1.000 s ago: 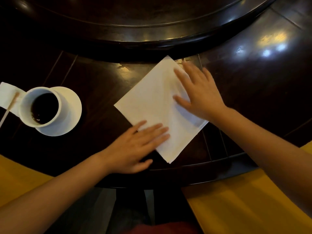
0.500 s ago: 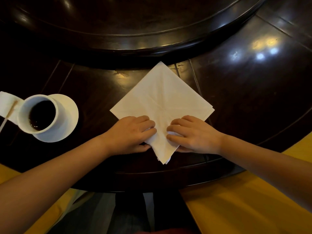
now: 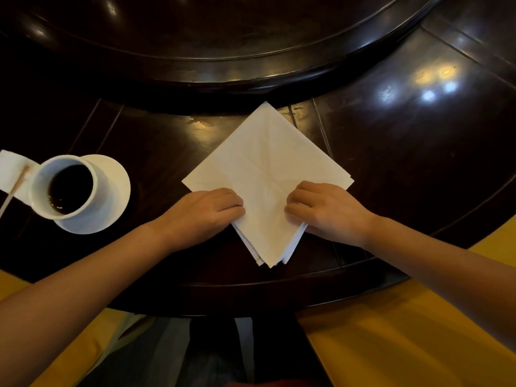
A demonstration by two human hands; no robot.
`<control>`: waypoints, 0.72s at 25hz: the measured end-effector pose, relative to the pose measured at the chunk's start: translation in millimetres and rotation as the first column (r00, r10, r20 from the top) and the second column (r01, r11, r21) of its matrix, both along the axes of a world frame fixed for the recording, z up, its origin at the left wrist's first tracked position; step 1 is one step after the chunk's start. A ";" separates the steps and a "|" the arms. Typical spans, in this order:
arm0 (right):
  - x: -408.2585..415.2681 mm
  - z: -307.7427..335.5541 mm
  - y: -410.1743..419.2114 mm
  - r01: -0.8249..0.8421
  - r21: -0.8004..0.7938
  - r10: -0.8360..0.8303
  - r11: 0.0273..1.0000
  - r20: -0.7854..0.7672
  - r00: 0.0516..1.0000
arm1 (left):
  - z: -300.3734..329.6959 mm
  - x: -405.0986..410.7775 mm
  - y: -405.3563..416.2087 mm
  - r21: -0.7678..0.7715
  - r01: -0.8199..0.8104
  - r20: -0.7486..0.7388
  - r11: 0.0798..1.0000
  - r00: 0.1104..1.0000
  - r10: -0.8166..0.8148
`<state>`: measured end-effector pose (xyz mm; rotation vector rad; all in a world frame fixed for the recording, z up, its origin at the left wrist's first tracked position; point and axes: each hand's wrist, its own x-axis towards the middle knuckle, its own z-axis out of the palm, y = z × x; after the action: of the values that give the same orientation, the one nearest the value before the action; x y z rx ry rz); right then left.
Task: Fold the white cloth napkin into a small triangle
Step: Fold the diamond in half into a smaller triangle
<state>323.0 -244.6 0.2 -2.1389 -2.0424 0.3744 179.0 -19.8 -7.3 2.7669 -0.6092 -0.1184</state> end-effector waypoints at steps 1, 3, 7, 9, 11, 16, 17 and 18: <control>-3.4 -1.1 -0.1 0.091 0.020 -0.090 0.996 -0.043 0.995 | -0.9 -1.7 -0.9 -0.048 -0.072 0.009 0.996 0.997 0.073; -11.2 -2.8 -0.3 0.246 0.068 -0.238 0.967 -0.102 0.966 | -2.2 -5.8 -3.1 -0.164 -0.233 -0.011 0.959 0.972 0.234; -32.7 -1.2 -5.6 0.328 0.082 -0.302 0.941 -0.230 0.925 | 0.8 -16.4 -8.8 -0.328 -0.453 -0.197 0.829 0.891 0.409; -41.0 3.0 -11.1 0.470 -0.035 -0.423 0.882 -0.498 0.757 | 6.4 -23.2 -9.9 -0.386 -0.553 -0.318 0.738 0.831 0.457; -43.9 6.4 -15.3 0.591 -0.146 -0.506 0.793 -0.697 0.507 | 12.9 -29.7 -9.9 -0.429 -0.648 -0.393 0.630 0.761 0.515; -31.3 10.9 -0.5 0.781 -0.210 -0.656 0.588 -0.688 0.310 | 24.9 -19.5 -13.8 -0.465 -0.749 -0.357 0.472 0.646 0.675; -25.8 11.5 3.4 0.789 -0.229 -0.684 0.571 -0.663 0.303 | 24.7 -12.9 -14.6 -0.466 -0.760 -0.340 0.454 0.627 0.701; -20.1 12.7 7.1 0.781 -0.267 -0.712 0.565 -0.637 0.297 | 23.2 -6.4 -14.8 -0.460 -0.772 -0.329 0.439 0.608 0.723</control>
<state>302.9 -237.5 12.9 -2.1219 -0.4874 0.7440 172.7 -34.6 16.0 2.1481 0.5955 0.1346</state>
